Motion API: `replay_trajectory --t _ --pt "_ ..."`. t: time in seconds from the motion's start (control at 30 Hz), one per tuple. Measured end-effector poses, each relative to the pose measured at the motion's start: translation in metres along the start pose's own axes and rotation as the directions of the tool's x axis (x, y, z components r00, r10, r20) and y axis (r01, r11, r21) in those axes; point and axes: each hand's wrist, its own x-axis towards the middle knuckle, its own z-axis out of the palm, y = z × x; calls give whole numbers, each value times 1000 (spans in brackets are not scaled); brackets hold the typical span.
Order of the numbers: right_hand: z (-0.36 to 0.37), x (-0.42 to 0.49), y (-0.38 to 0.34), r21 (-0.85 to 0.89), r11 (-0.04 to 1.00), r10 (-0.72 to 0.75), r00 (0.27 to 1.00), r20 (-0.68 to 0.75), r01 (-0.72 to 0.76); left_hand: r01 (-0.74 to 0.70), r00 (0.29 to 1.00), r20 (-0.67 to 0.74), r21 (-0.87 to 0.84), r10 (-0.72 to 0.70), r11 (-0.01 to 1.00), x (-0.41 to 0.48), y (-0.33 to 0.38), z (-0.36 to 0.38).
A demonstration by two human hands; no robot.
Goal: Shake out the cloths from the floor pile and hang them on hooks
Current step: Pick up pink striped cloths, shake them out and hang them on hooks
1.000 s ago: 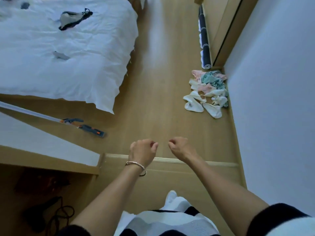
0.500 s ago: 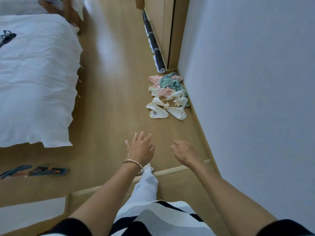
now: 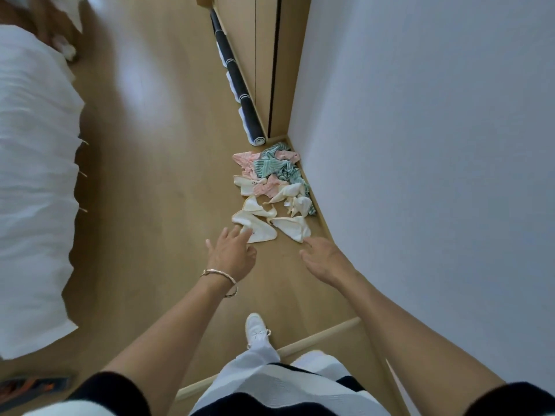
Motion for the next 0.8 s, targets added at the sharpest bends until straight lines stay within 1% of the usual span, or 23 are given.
replay_trajectory --t 0.23,0.33,0.53,0.67,0.8 --pt "-53 72 -31 33 998 -46 998 38 45 -11 997 71 35 9 999 77 17 -35" --pt "-70 122 -32 16 998 -66 995 70 65 -3 998 67 36 1 999 116 26 -48" --pt "-108 232 -28 -6 996 -85 980 177 88 72 996 49 3 -72 997 211 44 -67" --pt "-138 308 -25 -54 993 -89 962 257 106 122 991 54 -9 -121 993 277 60 -71" --pt "-152 385 -19 -115 985 -89 951 298 129 128 990 60 -3 -128 992 343 68 -68"
